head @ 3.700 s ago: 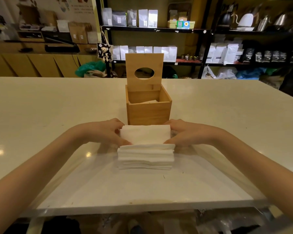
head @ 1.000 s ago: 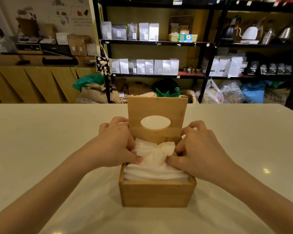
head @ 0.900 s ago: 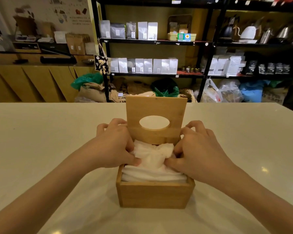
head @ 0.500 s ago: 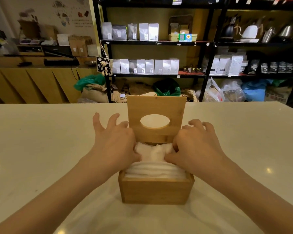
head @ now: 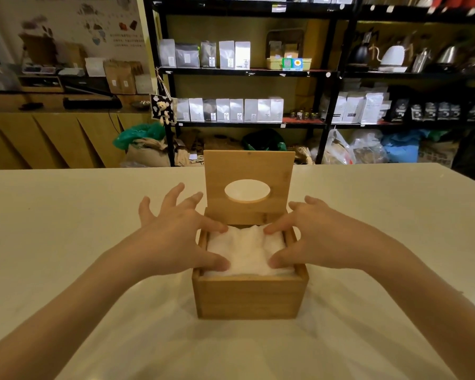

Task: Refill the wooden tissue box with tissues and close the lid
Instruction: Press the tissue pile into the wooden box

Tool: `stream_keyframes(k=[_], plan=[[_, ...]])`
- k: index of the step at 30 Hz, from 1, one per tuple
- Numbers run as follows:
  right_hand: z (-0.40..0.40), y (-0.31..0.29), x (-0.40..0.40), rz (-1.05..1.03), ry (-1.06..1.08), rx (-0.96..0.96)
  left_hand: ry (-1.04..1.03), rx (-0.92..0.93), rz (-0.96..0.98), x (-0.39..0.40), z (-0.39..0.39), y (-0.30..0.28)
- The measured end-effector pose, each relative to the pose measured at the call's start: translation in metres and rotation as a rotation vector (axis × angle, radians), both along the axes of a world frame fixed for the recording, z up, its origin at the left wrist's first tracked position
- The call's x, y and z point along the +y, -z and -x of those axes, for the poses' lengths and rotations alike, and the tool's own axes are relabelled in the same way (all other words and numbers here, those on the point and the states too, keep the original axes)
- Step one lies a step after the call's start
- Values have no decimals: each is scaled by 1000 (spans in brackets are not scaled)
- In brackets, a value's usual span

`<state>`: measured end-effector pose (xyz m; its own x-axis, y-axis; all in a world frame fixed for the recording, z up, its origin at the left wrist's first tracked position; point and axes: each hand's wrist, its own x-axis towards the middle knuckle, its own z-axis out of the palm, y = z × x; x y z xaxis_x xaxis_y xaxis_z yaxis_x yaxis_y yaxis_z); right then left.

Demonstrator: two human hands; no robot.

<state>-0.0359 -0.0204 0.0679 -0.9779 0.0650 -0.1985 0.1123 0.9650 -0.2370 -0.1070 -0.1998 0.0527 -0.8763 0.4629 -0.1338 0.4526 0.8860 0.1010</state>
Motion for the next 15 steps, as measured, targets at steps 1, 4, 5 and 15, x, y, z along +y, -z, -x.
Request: stream_keyframes(k=[1,4,5,15], plan=[[0,0,-1,-29,-7,-27,6,-2,29,0,0,0],[2,2,-4,-108,-25,-73,30,-20,93,1,0,-4],[2,2,-5,-121,-35,-86,36,-28,107,2,1,-6],[14,7,-3,-179,-70,-179,20,-34,257,17,3,-5]])
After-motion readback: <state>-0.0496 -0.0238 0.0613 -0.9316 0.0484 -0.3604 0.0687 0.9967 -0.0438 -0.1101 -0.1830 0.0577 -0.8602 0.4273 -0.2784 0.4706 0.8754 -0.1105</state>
